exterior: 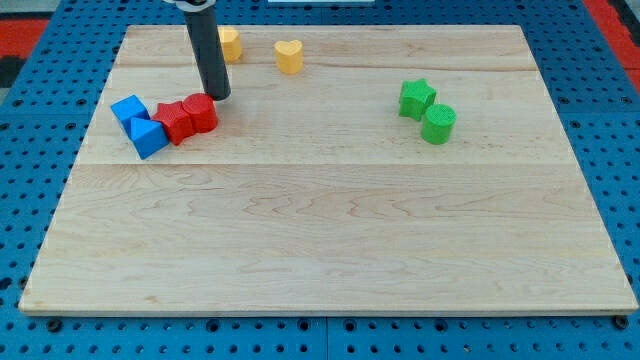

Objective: Move the yellow hexagon towards bottom left to the board

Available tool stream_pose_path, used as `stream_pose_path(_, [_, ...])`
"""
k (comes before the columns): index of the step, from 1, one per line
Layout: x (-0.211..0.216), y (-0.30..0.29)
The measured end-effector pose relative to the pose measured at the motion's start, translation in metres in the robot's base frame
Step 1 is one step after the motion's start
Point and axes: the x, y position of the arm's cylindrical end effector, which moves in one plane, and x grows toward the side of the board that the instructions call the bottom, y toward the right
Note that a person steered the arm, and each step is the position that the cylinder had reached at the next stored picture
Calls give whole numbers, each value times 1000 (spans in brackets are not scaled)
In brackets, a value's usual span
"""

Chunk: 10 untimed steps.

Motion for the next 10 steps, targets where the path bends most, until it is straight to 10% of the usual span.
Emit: stream_pose_path(10, [-92, -89])
